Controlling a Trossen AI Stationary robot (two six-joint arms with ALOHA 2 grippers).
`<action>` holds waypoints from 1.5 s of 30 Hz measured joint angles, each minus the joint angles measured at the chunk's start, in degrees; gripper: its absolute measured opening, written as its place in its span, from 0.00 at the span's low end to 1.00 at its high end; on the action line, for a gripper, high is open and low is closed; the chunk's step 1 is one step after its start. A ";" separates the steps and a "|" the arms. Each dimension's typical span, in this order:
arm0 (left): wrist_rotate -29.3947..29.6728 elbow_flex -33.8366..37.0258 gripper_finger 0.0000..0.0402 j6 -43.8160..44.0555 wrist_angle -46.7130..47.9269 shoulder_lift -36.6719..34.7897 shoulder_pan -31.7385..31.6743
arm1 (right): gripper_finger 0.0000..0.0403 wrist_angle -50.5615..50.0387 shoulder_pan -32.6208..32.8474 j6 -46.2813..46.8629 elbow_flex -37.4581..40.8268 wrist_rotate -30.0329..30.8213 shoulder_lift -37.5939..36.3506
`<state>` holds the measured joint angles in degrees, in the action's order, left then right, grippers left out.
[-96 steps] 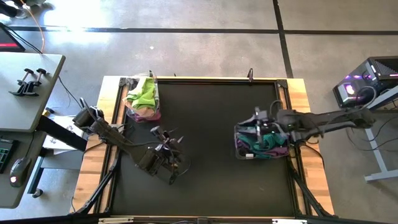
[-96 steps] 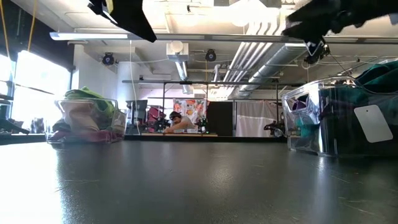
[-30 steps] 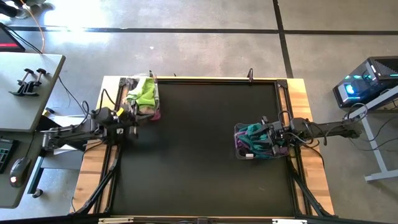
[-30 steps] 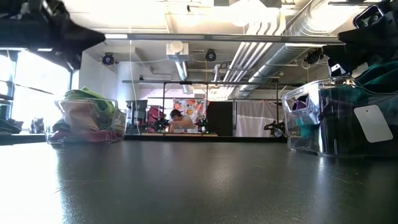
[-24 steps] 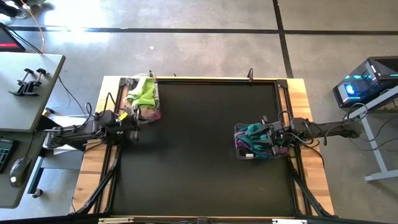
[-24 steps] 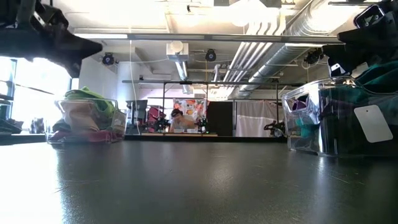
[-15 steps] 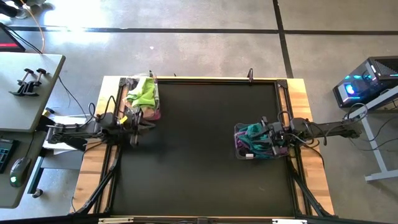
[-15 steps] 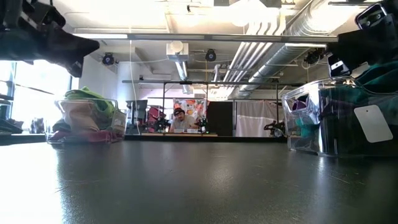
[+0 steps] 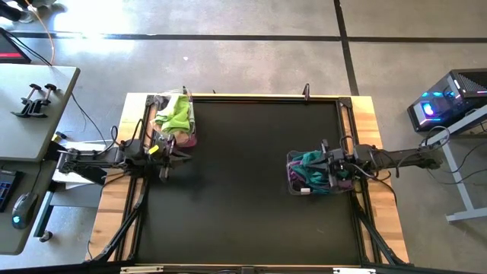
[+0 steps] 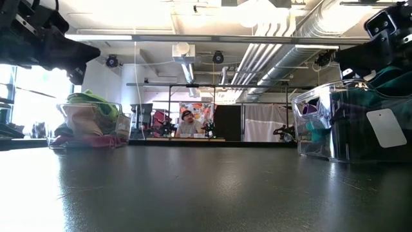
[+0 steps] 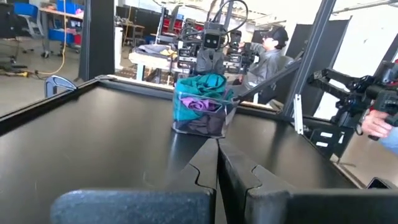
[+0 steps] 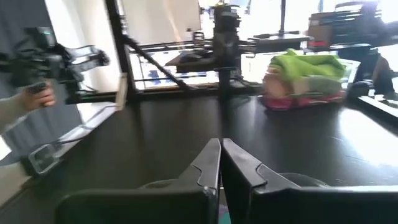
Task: Sort towels by color in basket
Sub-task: Return to Home Position
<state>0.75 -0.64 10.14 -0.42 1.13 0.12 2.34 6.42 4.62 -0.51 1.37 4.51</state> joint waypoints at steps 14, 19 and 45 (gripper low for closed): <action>0.13 -0.02 0.00 -1.26 0.01 0.00 -0.02 | 0.02 -0.93 -0.02 1.41 0.02 2.67 0.00; 0.13 -0.02 0.00 -1.28 0.00 0.00 -0.02 | 0.02 -0.90 -0.02 7.02 0.02 1.67 0.00; 0.15 -0.04 0.00 -1.33 -0.25 -0.92 4.04 | 0.02 -0.90 -0.02 10.38 0.02 1.55 -0.02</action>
<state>0.91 -0.69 8.81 -0.67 0.21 4.16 1.43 6.39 15.00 -0.49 2.92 4.49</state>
